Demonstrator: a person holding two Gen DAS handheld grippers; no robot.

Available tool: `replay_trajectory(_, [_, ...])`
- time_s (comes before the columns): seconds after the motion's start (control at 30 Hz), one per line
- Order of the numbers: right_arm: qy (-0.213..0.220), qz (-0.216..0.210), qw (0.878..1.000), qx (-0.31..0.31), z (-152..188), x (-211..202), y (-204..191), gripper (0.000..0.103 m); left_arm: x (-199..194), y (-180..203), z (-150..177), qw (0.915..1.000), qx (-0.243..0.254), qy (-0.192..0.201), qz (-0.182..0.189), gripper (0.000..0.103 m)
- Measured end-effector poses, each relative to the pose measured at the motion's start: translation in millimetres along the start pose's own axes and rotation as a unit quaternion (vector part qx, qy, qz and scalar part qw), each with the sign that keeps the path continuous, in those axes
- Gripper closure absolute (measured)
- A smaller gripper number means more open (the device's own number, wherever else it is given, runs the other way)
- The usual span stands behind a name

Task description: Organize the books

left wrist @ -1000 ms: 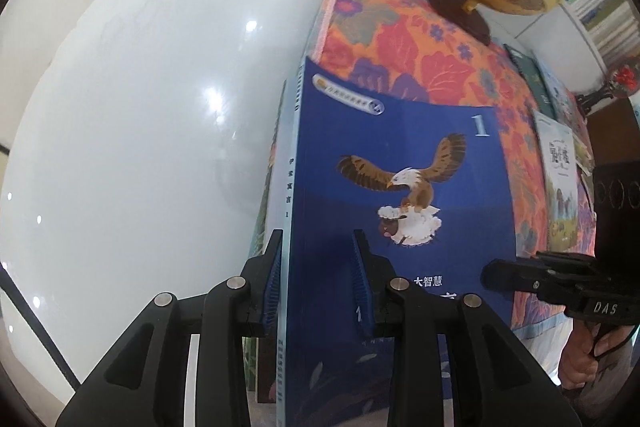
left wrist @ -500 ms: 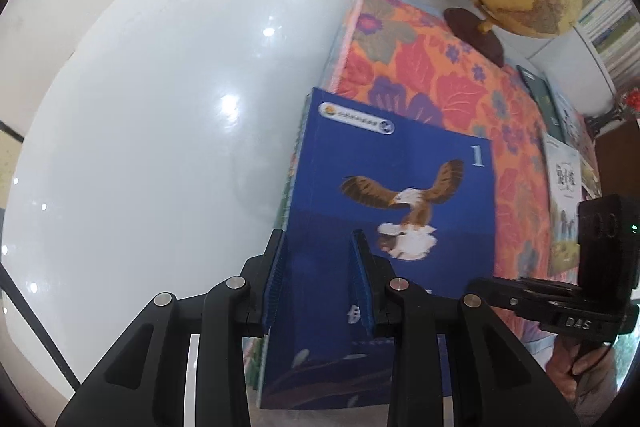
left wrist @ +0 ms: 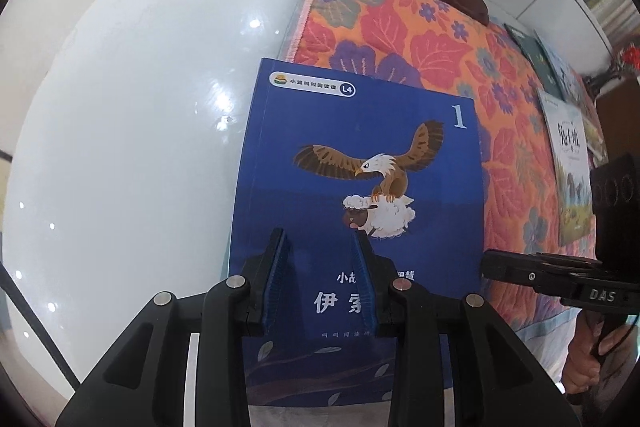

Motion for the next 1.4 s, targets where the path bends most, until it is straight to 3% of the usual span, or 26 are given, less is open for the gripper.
replay_trajectory(0.2, [0.0,-0.001,1.0,0.016,1.9,-9.7,17.1,0.09,1.7,9.7,-0.6,0.9996,0.001,-0.004,-0.028,0.073])
replay_trajectory(0.37, [0.006,0.013,1.0,-0.004,0.2,-29.0,24.2,0.09,1.0,30.3,-2.0,0.9989,-0.027,-0.019,0.034,0.073])
replay_trajectory(0.57, [0.059,0.016,0.998,-0.004,-7.0,-89.9,58.2,0.09,5.6,98.6,-17.5,0.9984,0.011,-0.009,0.055,0.073])
replay_trajectory(0.87, [0.145,0.053,0.986,0.056,-1.2,-202.3,164.1,0.09,63.9,217.3,-25.1,0.9912,0.047,-0.047,0.115,0.073])
replay_trajectory(0.97, [0.156,0.079,0.983,0.063,-1.4,-229.7,196.6,0.084,83.5,250.5,-22.6,0.9875,0.052,-0.066,0.133,0.073])
replay_trajectory(1.03, [0.156,0.091,0.982,0.062,-2.9,-237.8,212.0,0.079,89.7,266.0,-22.8,0.989,0.06,-0.063,0.12,0.073])
replay_trajectory(1.13, [0.15,0.051,0.985,0.066,-4.5,-243.7,229.0,0.079,89.1,273.8,-28.2,0.989,0.058,-0.061,0.122,0.07])
replay_trajectory(1.3, [0.165,0.029,0.984,0.056,-10.2,-255.8,246.2,0.078,94.5,279.1,-33.4,0.9857,0.043,-0.066,0.149,0.07])
replay_trajectory(1.33, [0.164,0.024,0.984,0.059,-9.6,-253.9,245.8,0.069,96.5,280.2,-34.7,0.9848,0.038,-0.066,0.156,0.071])
replay_trajectory(1.37, [0.161,0.034,0.984,0.063,-11.7,-253.8,251.3,0.064,97.8,280.7,-36.7,0.984,0.032,-0.065,0.162,0.07])
replay_trajectory(1.4, [0.16,0.017,0.985,0.06,-13.7,-254.8,257.0,0.063,99.5,281.0,-38.8,0.9831,0.024,-0.065,0.17,0.07])
Point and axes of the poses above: each gripper's, at about its wrist camera, not at the fingertips, and x roughly the way its jaws point, y to its right, z to its underside, the point moved 1 cm from there along x, roughly the way its jaws point, and after that the axes turned 2 degrees about y, right-handed, at the moved point
